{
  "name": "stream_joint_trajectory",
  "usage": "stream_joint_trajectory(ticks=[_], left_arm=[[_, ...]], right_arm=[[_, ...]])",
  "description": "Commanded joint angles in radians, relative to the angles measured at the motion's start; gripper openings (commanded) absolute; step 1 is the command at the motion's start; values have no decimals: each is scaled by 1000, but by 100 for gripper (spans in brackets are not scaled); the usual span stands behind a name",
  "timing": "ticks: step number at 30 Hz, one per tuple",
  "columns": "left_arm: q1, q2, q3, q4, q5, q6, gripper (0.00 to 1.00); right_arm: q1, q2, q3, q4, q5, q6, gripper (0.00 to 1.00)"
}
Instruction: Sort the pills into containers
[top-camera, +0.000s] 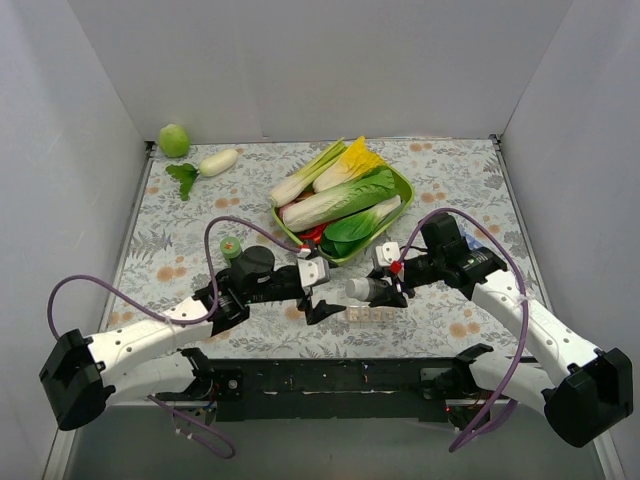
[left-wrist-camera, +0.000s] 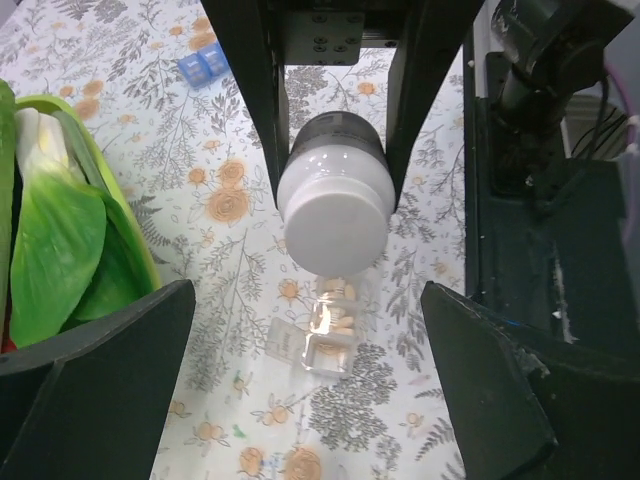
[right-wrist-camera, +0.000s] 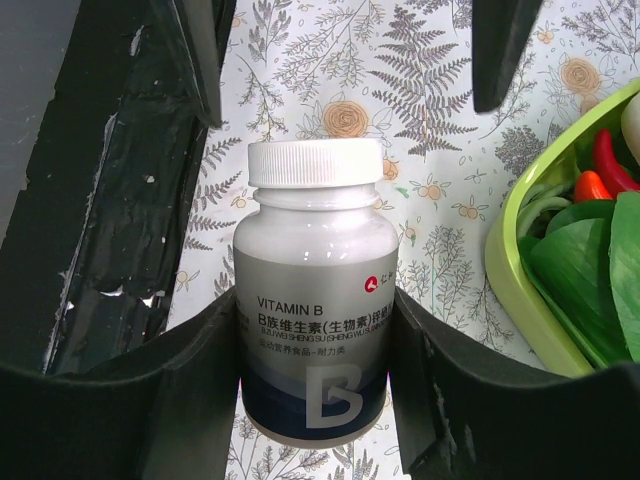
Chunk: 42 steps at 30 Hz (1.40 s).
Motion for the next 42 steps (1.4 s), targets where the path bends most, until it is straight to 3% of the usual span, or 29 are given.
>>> stream_joint_trajectory(ticks=[1, 18, 25, 27, 28, 29, 31, 32, 37, 39, 42], left_arm=[[-16, 61, 67, 77, 24, 143, 98], [-48, 159, 118, 63, 56, 54, 64], [-47, 155, 133, 46, 51, -22, 35], [-48, 161, 145, 34, 56, -69, 16], [-47, 167, 162, 14, 53, -104, 4], [-45, 173, 170, 5, 45, -198, 0], [-33, 192, 190, -24, 41, -320, 0], [-26, 196, 190, -30, 38, -466, 0], [34, 180, 136, 1, 80, -870, 0], [45, 152, 104, -26, 22, -1053, 0], [80, 77, 92, -66, -51, -1190, 0]], right_arm=[[-2, -2, -2, -3, -38, -11, 1], [-2, 7, 1, 0, -37, -7, 1], [-2, 9, -2, 3, -35, -5, 1], [-2, 7, -2, 3, -32, -4, 1], [-2, 6, -6, 6, -29, -1, 1], [-2, 6, -9, 15, -15, 4, 1], [-2, -2, -16, 23, -1, 15, 1], [-2, -4, -16, 26, 5, 19, 1], [-2, -10, -25, 44, 34, 33, 1], [-2, -8, -25, 52, 39, 38, 1], [-2, -8, -24, 55, 45, 42, 1]])
